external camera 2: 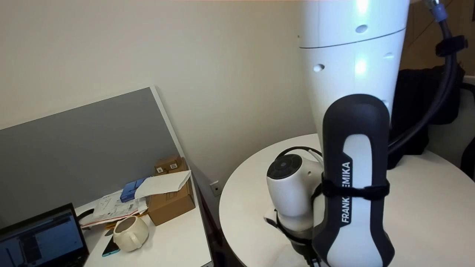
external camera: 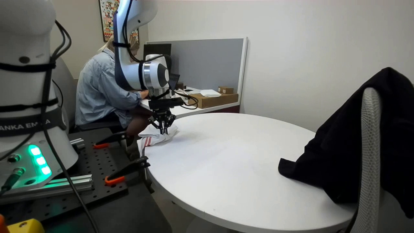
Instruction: Use the white and red towel to wipe the table
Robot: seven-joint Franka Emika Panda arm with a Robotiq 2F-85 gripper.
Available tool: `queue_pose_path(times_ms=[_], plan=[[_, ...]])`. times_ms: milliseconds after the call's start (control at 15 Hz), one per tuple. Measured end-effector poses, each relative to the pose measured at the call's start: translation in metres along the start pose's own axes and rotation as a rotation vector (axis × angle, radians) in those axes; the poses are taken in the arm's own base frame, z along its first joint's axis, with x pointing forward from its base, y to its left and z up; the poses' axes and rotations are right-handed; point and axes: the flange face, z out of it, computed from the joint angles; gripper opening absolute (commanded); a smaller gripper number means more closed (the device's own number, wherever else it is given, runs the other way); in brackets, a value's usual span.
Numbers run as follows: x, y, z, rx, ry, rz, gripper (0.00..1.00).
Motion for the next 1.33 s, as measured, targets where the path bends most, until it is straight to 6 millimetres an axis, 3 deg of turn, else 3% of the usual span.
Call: queue_pose_path(times_ms=[267,400,533,933,1267,1333], plan=[[0.028,0.019,0.000,-0.093,0.095,0.052,0.02],[0.024,0.043,0.002,-0.135,0.131,0.106,0.02],[0.006,0.076,0.007,-0.178,0.146,0.173,0.02],[-0.097,0.170,0.025,-0.281,0.109,0.399,0.02],[-0.191,0.216,0.038,-0.325,0.064,0.566,0.04],[-0.207,0.221,0.040,-0.330,0.057,0.595,0.32]])
